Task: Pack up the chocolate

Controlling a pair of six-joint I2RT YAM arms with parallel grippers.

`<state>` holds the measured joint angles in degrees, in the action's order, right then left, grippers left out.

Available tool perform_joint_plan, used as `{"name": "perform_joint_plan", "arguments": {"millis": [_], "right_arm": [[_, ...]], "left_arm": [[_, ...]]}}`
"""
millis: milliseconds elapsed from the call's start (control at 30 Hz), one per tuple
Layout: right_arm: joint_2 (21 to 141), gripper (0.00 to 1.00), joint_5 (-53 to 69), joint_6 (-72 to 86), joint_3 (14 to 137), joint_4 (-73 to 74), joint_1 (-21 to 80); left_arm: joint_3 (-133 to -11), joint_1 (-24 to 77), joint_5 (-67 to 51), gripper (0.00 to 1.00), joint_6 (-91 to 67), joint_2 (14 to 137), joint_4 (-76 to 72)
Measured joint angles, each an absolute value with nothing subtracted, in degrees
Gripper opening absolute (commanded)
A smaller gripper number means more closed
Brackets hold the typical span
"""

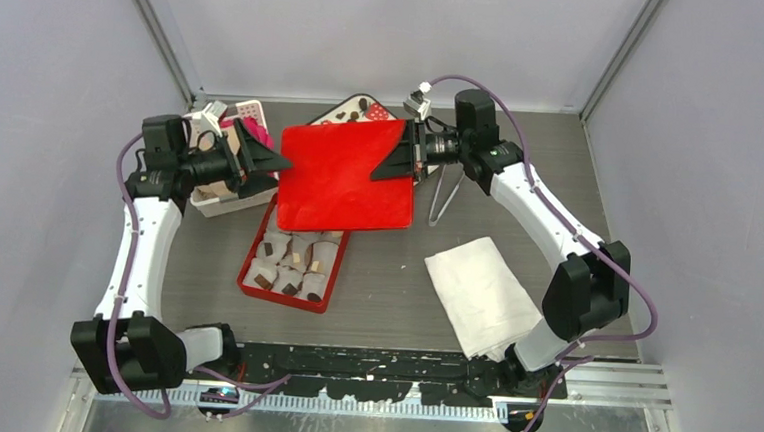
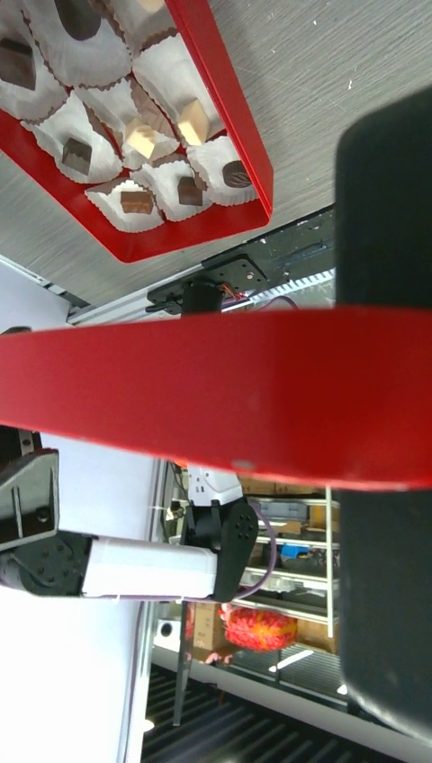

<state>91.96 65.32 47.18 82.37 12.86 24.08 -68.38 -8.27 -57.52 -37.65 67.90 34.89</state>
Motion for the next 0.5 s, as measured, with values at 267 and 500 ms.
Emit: {"name": "perform_joint_plan", "arguments": {"millis": [267, 500], "right_arm": [[96.01, 0.01, 66.92, 48.69, 82.85, 9.67, 26.22], [99.77, 0.01, 70.52, 56.69, 82.89, -0.30, 28.21]], "left_arm": [[-63.35, -8.36, -62.61, 0.86, -46.41, 67.88, 24.84], [-62.72, -8.91, -63.02, 0.93, -45.78, 67.88, 24.51]]}}
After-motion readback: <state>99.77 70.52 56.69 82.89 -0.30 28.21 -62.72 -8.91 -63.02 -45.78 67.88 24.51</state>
